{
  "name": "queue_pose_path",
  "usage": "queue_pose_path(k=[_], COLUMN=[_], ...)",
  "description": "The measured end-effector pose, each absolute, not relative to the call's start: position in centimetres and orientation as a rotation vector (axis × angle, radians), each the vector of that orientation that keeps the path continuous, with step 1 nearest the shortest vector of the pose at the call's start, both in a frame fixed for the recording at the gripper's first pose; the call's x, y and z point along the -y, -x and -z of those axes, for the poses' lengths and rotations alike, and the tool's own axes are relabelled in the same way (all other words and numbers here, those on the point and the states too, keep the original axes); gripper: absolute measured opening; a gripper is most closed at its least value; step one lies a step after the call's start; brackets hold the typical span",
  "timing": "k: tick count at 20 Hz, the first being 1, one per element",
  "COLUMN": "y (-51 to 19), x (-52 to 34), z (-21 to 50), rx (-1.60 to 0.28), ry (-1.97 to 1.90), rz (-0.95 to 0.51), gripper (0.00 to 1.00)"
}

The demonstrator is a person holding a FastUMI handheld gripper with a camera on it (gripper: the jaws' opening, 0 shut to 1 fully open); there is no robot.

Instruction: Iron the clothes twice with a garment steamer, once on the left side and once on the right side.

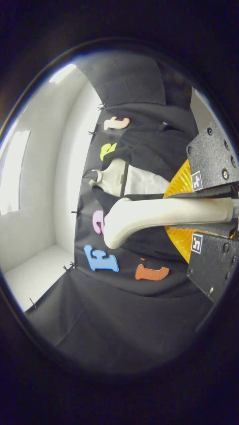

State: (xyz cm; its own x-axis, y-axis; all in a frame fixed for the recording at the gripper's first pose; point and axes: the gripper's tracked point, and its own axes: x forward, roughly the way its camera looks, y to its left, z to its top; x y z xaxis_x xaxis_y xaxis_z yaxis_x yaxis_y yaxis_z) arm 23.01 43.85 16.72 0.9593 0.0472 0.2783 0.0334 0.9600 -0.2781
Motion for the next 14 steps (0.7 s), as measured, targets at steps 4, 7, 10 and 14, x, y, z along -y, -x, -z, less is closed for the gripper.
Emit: queue_pose_path(k=[4, 7, 10, 14], y=[-25.2, -26.2, -26.6, -25.7], x=[-44.0, -43.4, -42.7, -42.1], z=[-14.7, -12.1, -11.3, -9.4], rx=[0.251, 0.185, 0.181, 0.175], ry=[0.334, 0.342, 0.382, 0.405], rz=[0.003, 0.016, 0.042, 0.052], gripper=[0.33, 0.33, 0.33, 0.33])
